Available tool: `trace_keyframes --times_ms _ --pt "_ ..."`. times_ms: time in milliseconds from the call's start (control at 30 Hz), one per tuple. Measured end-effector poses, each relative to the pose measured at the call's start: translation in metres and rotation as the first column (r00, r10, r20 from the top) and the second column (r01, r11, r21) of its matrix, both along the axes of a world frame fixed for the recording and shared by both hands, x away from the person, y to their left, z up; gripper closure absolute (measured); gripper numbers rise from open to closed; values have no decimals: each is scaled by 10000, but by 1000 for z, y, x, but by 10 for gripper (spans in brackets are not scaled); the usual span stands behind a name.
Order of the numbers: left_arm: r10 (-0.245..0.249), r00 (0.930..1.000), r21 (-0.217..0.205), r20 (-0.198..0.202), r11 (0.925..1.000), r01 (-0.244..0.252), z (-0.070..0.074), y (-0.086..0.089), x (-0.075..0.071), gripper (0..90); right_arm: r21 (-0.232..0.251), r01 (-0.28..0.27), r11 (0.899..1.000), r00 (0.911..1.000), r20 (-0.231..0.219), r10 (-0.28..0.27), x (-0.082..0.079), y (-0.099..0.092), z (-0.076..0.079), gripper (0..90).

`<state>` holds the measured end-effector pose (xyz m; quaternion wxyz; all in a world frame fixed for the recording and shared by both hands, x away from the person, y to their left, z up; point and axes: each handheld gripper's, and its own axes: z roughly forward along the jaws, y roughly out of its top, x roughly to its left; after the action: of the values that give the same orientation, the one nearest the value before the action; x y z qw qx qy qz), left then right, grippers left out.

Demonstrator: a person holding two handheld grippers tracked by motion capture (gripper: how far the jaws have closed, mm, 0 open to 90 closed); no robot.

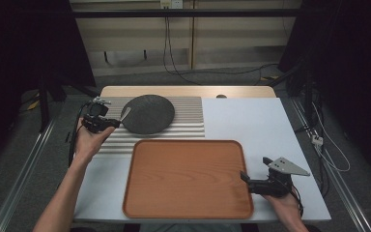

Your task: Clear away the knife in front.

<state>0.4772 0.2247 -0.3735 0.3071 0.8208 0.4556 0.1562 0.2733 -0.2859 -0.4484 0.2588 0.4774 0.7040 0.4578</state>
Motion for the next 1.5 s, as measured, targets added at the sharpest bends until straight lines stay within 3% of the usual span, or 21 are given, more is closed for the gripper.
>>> trace_keyframes --times_ms 333,867,967,1133,1200,1500 --pt "-780 9969 100 -13 9969 781 -4 -32 -22 800 -23 -28 10000 10000 6 28 0 0 0 0" --pt "-1318 9913 61 -13 9913 1318 -11 -69 -52 800 1 -72 10000 10000 -15 72 1 0 0 0" --pt "-1560 9874 106 -250 9877 1563 -14 -76 -57 800 -4 -65 10000 10000 -28 65 1 1 0 0" --pt "-1724 9846 93 -295 9849 1727 -14 -88 -68 800 -22 -74 10000 10000 -1 74 0 1 0 0" --pt "-1939 9803 260 -366 9805 1949 -16 -91 -71 800 -18 -61 10000 10000 -5 61 0 1 0 0" --pt "-2078 9738 494 -926 9758 2129 -40 -105 -79 800 -64 -90 9999 10000 43 90 -1 1 1 0"
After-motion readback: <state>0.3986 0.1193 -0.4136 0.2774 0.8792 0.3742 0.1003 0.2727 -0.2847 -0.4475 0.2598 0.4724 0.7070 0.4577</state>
